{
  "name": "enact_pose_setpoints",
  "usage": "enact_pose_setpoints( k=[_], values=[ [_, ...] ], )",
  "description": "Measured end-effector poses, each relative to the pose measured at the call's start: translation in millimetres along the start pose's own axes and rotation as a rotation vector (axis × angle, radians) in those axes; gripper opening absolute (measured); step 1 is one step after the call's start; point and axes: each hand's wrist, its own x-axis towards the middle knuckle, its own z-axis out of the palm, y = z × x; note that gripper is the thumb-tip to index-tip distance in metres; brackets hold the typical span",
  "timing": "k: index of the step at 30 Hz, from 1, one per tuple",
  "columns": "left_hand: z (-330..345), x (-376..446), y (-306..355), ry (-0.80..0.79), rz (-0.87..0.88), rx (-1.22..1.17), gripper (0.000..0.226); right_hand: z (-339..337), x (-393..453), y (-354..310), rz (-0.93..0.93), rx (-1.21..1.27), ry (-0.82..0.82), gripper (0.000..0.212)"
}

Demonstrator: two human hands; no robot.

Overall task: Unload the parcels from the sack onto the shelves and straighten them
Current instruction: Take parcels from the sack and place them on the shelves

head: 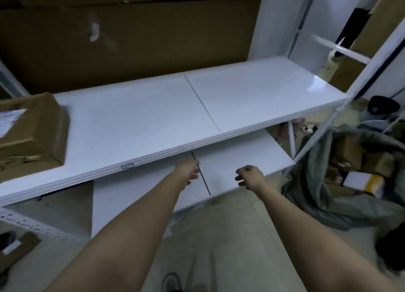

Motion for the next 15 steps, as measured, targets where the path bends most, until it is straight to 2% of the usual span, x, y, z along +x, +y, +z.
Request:
enact_pose_setpoints(
  k=[6, 11, 15],
  values=[
    [85.7, 25.5, 38.5, -0.131, 0.028, 0.101, 0.037, -66.1, 29.3, 36.3, 0.079, 0.084, 0.094, 0.026],
    [152.8, 54.0, 72.5, -0.212, 0.037, 0.135, 0.03, -118.2, 71.8, 57.3, 0.123, 0.104, 0.161, 0.016],
    [204.1, 84.4, 97.6, -0.252, 0.027, 0.167, 0.033, -155.5, 114.1, 67.3, 0.141, 0.124, 0.185, 0.022]
  ],
)
